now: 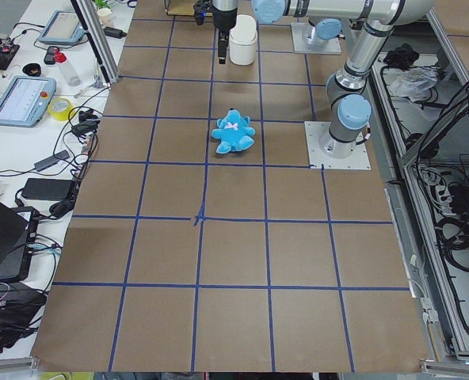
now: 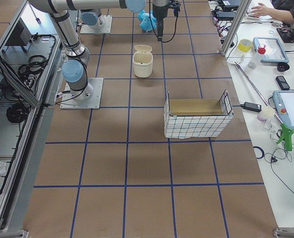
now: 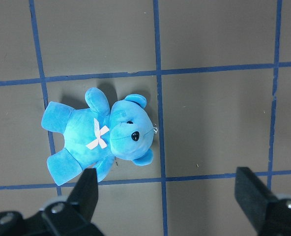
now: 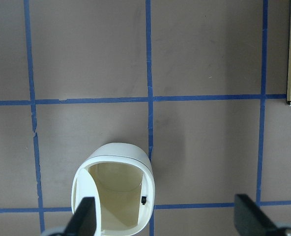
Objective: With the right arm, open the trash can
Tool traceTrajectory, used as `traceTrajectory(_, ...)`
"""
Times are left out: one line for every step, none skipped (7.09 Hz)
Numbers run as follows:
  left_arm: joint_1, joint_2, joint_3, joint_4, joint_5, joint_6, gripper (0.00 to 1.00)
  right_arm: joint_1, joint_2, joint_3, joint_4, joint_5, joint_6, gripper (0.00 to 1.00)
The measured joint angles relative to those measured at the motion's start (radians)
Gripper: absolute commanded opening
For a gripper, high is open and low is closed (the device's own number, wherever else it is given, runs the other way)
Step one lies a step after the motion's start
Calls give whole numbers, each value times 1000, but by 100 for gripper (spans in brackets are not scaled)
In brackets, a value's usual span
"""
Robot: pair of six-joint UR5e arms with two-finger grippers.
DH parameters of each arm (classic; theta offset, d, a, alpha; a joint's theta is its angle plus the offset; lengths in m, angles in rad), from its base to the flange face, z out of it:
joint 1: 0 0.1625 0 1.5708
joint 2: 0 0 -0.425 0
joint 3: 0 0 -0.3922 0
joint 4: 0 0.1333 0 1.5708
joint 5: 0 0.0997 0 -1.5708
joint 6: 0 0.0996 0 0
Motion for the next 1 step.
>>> traceTrajectory(0, 0, 0, 0, 0, 0, 100, 0, 0, 0, 0, 1, 1, 100)
